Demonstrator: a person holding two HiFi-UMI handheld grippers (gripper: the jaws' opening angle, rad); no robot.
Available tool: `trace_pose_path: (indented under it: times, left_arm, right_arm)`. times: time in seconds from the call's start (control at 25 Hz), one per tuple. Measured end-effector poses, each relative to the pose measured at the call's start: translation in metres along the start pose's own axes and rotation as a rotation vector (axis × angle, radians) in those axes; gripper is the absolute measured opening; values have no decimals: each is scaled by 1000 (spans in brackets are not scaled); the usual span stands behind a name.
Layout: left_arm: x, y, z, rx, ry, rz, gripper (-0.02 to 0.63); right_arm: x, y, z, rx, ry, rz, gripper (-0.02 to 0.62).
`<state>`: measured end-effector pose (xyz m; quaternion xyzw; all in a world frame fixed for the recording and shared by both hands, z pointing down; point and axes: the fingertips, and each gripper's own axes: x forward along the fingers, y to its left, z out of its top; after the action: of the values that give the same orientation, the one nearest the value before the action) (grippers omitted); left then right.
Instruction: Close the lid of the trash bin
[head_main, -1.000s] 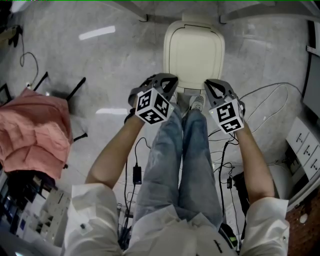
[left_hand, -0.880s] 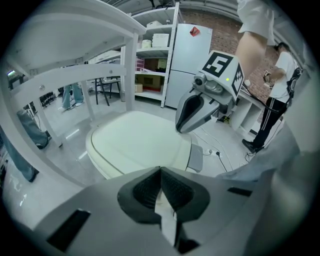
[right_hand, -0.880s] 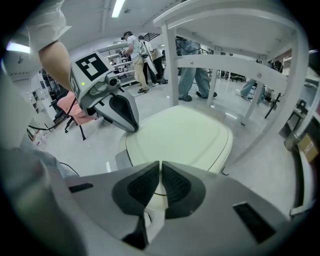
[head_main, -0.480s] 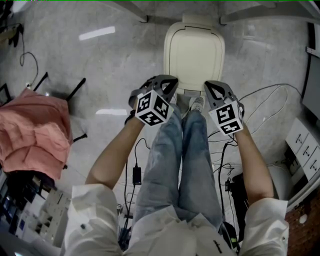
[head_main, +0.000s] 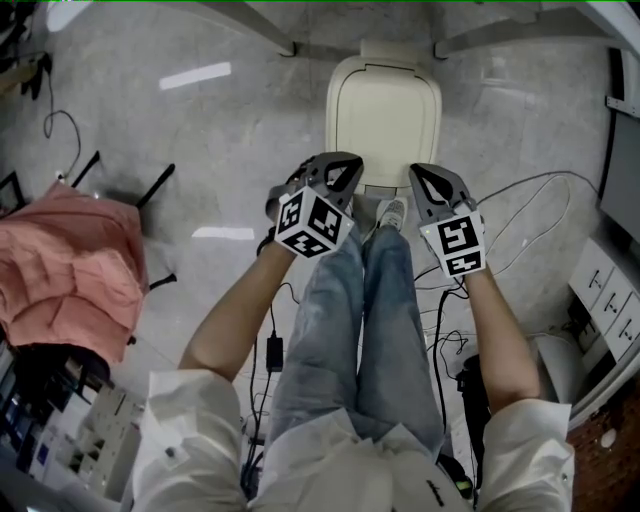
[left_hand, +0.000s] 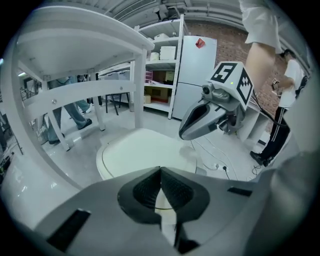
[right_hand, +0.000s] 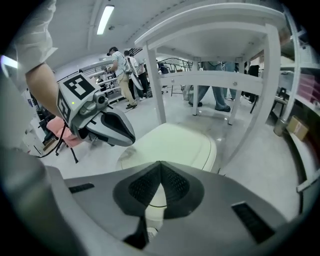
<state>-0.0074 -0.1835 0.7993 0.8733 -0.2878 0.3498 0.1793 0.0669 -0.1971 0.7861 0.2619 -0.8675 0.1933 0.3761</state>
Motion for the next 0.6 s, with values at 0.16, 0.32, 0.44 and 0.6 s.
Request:
trace_pose_path:
  times: [0.16, 0.32, 0.44, 0.6]
  left_arm:
    - [-17, -4, 20, -47, -51, 13, 26]
    - [-40, -5, 35, -64, -70, 39, 26]
    - [-65, -5, 51, -83, -99, 66, 25]
    - [-99, -6, 75, -120, -145, 97, 26]
  right_arm:
    - [-22, -3, 18, 57, -41, -31, 18]
    - [-51, 0, 44, 120, -96, -70, 18]
    - [-80, 6, 74, 154, -155, -101, 18]
    - [-122, 10, 117, 192, -241, -148, 18]
